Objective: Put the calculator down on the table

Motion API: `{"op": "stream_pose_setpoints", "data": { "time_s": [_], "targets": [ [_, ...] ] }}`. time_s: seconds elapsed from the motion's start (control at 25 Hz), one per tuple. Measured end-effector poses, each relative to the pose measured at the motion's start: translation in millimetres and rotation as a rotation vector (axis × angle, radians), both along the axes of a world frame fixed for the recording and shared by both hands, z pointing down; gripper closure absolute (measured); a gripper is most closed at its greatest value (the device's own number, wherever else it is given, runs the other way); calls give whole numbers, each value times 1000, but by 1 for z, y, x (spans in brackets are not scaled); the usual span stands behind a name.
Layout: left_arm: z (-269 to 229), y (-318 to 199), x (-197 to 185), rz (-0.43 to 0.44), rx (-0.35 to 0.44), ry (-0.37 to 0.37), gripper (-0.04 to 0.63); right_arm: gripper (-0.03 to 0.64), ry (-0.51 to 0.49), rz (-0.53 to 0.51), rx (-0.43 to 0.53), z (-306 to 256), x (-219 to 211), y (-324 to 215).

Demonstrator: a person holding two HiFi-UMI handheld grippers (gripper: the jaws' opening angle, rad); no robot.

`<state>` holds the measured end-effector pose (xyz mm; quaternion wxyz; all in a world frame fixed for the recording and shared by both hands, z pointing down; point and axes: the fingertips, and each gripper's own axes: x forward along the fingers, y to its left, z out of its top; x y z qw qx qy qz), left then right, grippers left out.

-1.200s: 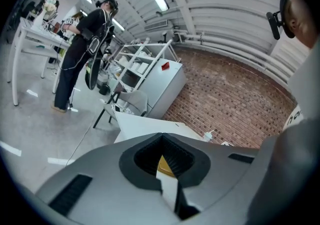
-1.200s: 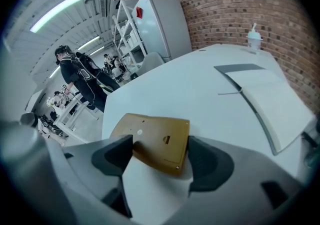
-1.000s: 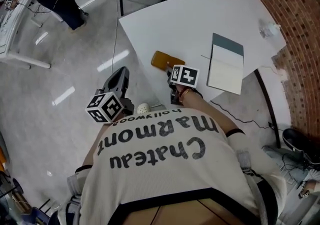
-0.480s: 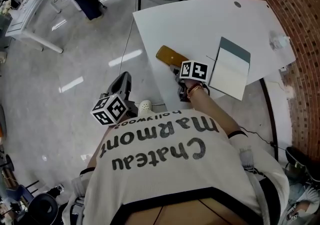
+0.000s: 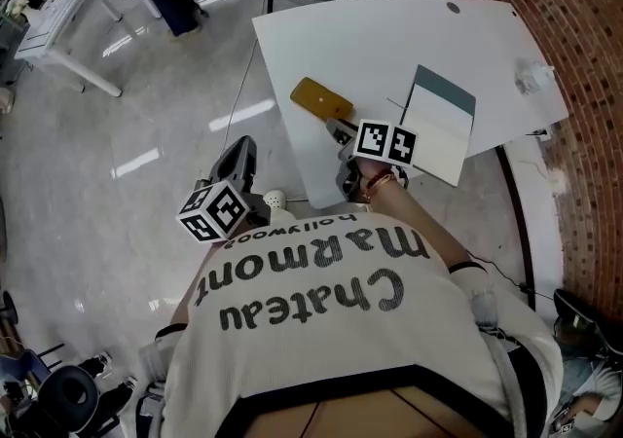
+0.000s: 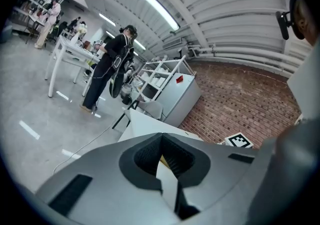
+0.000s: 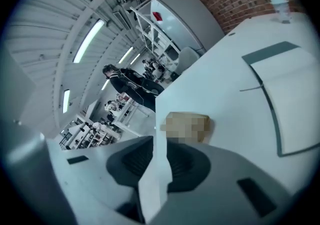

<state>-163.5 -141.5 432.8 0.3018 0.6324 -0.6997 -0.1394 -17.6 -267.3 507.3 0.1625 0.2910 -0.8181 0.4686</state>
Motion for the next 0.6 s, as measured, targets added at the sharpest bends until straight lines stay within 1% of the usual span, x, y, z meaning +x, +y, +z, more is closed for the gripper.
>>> {"op": "stream_pose_setpoints", "data": {
  "time_s": [0.2,0.28,0.44,0.6],
  "targets": [
    [-8,8,20,-13,34,-3,594,589,-132,-21,109,-43,7,6],
    [-10,11,27,-19,41,-9,594,601,-182,-36,160,-57,11,9],
    [-17,15,39,-29,53,-24,594,612,-226,-83,284,-80,19,13],
    [-23,20,47,-41,69,-38,594,612,-253,-97,445,-107,27,15]
  ]
}}
